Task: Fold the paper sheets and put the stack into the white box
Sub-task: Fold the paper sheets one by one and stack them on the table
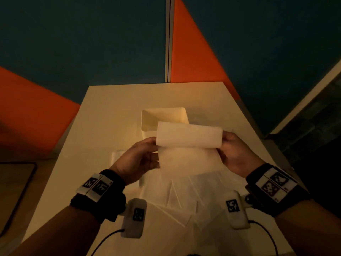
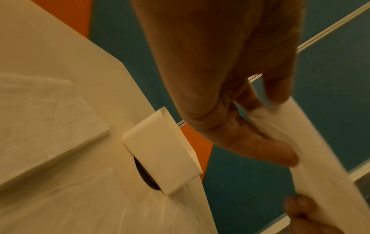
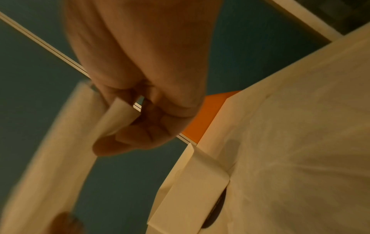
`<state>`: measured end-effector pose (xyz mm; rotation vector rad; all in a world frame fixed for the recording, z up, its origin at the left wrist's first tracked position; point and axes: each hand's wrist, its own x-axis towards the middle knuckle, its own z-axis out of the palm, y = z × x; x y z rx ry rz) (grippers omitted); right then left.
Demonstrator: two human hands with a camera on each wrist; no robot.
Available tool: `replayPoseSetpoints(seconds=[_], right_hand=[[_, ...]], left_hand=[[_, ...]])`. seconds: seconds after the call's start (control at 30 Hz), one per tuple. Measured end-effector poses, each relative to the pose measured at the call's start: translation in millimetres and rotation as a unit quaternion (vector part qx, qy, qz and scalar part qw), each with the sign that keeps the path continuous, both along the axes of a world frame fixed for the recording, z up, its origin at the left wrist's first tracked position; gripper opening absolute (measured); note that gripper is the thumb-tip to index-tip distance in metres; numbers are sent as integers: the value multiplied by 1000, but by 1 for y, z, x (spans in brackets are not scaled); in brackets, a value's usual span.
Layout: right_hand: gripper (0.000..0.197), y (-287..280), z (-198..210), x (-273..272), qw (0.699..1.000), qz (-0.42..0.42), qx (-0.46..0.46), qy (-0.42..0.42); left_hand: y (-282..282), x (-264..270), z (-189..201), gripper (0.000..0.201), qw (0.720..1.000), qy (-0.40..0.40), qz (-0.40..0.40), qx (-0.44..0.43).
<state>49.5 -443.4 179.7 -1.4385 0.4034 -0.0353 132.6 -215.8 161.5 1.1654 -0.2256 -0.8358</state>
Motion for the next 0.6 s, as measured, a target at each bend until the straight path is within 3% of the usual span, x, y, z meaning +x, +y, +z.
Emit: replayPoseSetpoints(seconds=[0.07, 0.13, 0.33, 0.47, 0.53, 0.6], right_hand=[[39, -3, 4, 0, 1000, 20, -23, 7], [47, -6, 8, 0, 996, 65, -55, 21], [51, 4, 13, 13, 969, 206, -131, 30], [36, 15, 14, 19, 954, 267, -137, 22], [24, 13, 12, 21, 963, 248, -106, 18], [19, 4, 4, 25, 979, 176, -101, 29]], left_hand=[[5, 2, 7, 43, 999, 0, -48, -4], [5, 3, 13, 39, 994, -39, -94, 30], [-8, -4, 16, 28, 965, -134, -184, 126], [-18, -10, 7, 25, 964, -156, -183, 117], [-17, -9, 2, 30, 971, -145, -151, 116], [-11, -7, -3, 29, 981, -120, -95, 119]])
